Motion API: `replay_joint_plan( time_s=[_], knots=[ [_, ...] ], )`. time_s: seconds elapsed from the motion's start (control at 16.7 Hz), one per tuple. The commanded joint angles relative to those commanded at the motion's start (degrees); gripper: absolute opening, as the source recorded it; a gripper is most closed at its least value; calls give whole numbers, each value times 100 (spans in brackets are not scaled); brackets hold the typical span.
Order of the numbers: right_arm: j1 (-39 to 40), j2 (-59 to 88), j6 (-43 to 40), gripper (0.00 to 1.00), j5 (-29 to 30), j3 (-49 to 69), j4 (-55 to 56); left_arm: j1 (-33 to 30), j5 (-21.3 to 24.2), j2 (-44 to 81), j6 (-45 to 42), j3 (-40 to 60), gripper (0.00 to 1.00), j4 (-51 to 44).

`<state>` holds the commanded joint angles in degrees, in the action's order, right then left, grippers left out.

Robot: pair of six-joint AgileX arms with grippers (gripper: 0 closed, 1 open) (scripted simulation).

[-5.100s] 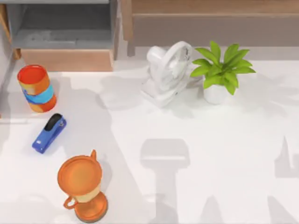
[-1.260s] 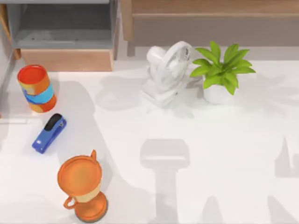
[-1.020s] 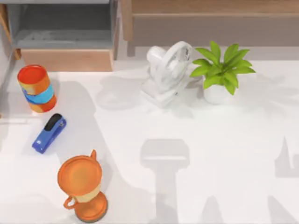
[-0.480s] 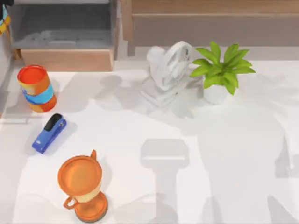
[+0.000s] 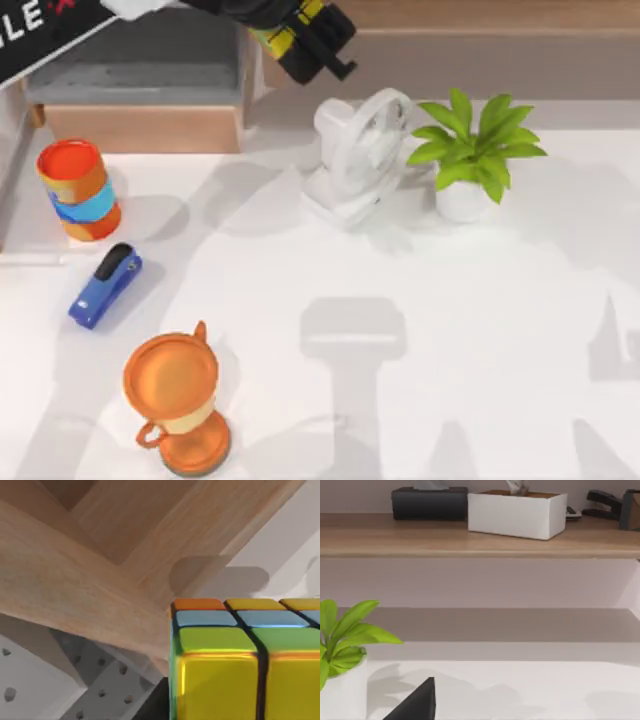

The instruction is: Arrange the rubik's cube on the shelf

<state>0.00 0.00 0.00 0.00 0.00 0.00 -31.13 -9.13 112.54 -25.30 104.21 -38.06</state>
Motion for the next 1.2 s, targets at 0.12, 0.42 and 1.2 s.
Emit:
replay_joint_plan(
  time_s=[0.12,0.42,1.2],
  knots=[
    [0,0,0,100,0,0,0,-459,-458,230,66,-445,0,1395],
    [0,0,0,100,0,0,0,-1219,-1684,996,284,-1398,0,5214],
    [0,0,0,100,0,0,0,-1554,-3390,2256,1309,-2389,0,10894]
  ],
)
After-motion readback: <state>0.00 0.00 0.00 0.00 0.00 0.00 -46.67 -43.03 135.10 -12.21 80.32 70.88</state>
